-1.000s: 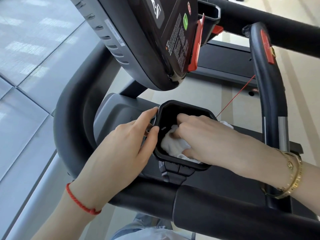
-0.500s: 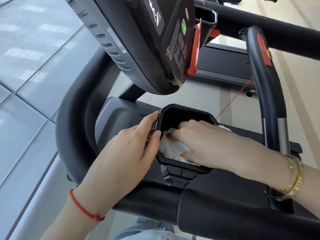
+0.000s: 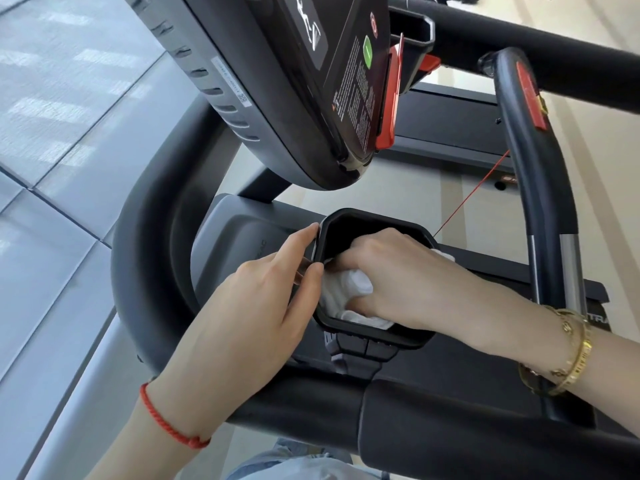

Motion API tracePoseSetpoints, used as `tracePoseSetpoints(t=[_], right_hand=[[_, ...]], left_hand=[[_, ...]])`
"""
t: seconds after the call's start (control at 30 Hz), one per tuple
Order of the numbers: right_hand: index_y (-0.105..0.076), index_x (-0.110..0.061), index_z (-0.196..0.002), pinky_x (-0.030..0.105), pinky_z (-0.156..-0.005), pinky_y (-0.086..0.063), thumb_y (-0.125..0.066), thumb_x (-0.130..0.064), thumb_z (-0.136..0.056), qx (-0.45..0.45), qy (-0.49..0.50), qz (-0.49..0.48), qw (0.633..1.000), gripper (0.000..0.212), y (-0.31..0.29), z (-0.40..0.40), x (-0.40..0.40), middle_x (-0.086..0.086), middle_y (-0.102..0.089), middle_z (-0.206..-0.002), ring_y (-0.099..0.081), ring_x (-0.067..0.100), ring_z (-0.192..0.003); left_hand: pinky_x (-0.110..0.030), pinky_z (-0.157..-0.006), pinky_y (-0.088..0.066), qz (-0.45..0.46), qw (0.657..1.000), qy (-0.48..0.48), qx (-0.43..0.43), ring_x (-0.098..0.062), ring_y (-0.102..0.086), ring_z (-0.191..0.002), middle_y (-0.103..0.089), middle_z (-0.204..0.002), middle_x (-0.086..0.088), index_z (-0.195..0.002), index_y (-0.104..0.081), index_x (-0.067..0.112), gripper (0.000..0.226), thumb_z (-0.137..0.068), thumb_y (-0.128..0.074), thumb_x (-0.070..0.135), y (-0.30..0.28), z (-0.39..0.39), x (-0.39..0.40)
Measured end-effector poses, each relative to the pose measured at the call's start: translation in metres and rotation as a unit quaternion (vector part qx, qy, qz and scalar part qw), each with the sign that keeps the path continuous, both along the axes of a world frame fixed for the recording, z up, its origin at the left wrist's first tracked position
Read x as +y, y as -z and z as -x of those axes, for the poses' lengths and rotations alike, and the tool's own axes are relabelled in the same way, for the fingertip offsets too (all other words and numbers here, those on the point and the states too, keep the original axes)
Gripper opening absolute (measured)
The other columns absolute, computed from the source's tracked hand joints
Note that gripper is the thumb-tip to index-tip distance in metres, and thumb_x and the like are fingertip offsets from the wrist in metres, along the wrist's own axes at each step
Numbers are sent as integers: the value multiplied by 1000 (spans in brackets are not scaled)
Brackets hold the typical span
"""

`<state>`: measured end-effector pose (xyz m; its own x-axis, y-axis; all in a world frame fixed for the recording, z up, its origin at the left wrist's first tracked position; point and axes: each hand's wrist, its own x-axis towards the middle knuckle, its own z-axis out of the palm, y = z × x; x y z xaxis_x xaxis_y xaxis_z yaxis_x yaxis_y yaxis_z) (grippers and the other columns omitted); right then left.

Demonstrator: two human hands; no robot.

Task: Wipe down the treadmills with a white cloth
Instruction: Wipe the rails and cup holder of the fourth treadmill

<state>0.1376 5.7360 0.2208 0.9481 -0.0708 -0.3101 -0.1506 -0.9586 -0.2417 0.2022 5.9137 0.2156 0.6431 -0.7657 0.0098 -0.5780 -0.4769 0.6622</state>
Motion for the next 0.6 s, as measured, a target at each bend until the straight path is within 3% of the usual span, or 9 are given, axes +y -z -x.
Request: tracePoseSetpoints(t=[0.07,0.13,0.2,0.27,0.33,0.43,0.5,0.57,0.6], right_hand=[[-64,-24,-92,42,-63,-56,-62,-12,-72,-5,-13,25,1000,24,1,0,1,-4,-58,-88,-62,22,-81],[-62,-17,-85,33,-53,-47,-61,-6,-70,9,-13,72,997,19,0,0,4,-3,-55,-85,-59,21,-71],[-59,-11,-77,22,-44,-29,-62,-5,-63,65,5,105,992,15,-6,-2,9,-3,-50,-74,-48,17,-54],[-46,-11,-59,11,-42,-22,-59,-3,-55,128,9,118,985,16,-15,-2,13,-4,-38,-58,-34,13,-44],[-37,-13,-47,9,-46,-23,-56,-2,-44,113,10,113,987,22,-21,-1,12,-4,-32,-45,-30,12,-36],[-41,-13,-46,6,-38,-15,-68,-1,-49,84,-8,119,989,30,-19,1,6,-2,-38,-42,-36,11,-34],[-50,-11,-52,16,-36,-21,-67,-3,-57,65,-5,97,993,20,-19,2,3,0,-44,-49,-42,13,-40],[-64,-12,-68,24,-40,-36,-64,-8,-67,41,-2,64,997,4,-20,4,1,1,-52,-58,-52,17,-53],[-66,-15,-70,28,-45,-44,-62,-11,-70,28,5,46,999,6,-21,6,1,2,-55,-61,-55,20,-60]], left_hand=[[-40,-83,-53,1,1000,-3,-1,-11,-65,-95,-68,-100,15,-148,-33,37,54,-95,-30,49,0,0,1],[-40,-83,-53,2,1000,-5,-6,-11,-65,-94,-68,-99,15,-148,-33,37,54,-95,-30,49,-1,0,0],[-40,-81,-54,3,1000,-7,-11,-12,-66,-90,-69,-95,14,-147,-35,37,53,-95,-31,49,0,0,0],[-40,-80,-54,3,1000,-8,-9,-13,-66,-88,-70,-92,12,-146,-35,37,52,-95,-31,49,1,0,0],[-41,-80,-54,4,1000,-9,-8,-12,-66,-89,-70,-92,11,-145,-36,37,52,-95,-31,50,1,0,0],[-39,-83,-53,5,1000,-11,-9,-11,-66,-93,-69,-96,14,-146,-36,37,53,-94,-31,49,0,1,0],[-39,-83,-53,8,1000,-10,-10,-10,-66,-92,-69,-97,14,-146,-37,37,53,-94,-32,48,0,1,-1],[-39,-83,-52,13,1000,-7,-11,-10,-66,-92,-70,-96,13,-145,-39,34,52,-94,-33,46,1,0,-2],[-39,-83,-52,15,1000,-6,-14,-10,-66,-92,-70,-96,13,-145,-40,33,52,-94,-34,46,1,0,-2]])
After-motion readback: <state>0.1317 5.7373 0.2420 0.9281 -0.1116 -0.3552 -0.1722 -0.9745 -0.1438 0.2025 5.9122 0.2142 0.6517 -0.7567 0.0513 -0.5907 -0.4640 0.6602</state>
